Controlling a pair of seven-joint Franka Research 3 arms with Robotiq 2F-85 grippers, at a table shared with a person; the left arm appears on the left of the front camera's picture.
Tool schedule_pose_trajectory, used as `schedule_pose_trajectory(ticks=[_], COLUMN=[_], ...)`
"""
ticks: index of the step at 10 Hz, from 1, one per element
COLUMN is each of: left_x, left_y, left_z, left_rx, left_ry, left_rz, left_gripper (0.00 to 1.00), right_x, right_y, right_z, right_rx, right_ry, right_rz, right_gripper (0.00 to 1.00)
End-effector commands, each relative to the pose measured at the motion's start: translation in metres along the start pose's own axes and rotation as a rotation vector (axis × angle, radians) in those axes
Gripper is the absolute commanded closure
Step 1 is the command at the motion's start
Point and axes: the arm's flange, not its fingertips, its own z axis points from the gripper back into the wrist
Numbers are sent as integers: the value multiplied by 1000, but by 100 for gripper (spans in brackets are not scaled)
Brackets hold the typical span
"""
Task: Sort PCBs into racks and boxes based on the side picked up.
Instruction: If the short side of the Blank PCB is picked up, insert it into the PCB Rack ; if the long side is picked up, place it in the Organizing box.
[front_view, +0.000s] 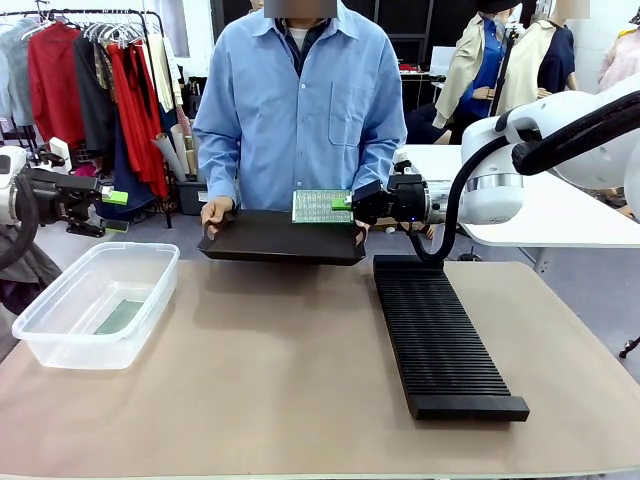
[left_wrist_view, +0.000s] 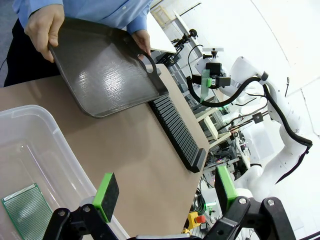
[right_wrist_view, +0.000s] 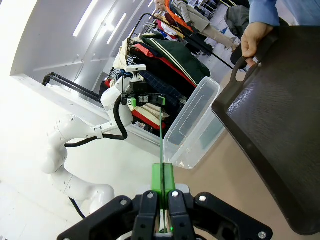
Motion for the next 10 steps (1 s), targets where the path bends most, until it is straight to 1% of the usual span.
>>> schedule_pose_trajectory(ticks=[1,3,4,6,7,9,10], left_x=[0,0,0,0,0,0,0], left_y=[-1,-1,-1,-1,-1,-1,-1], left_z=[1,1,1,1,1,1,1], left_rx=[5,5,5,5,5,5,5], left_ry=[4,4,4,4,4,4,4], left_rz=[-3,-3,-3,-3,-3,-3,-3], left_gripper=[0,0,0,0,0,0,0], right_x=[0,0,4,4,-2,-15,-24], right_y=[1,0,-2,-4,-6,-6,-8], right_z=[-1,0,6,29,44,76,94], right_rx=[2,0,-36,-62,-49,-37,0], right_ry=[-1,0,38,80,109,73,59], right_rz=[1,0,65,164,208,271,274], right_gripper=[100,100,100,100,100,100,100])
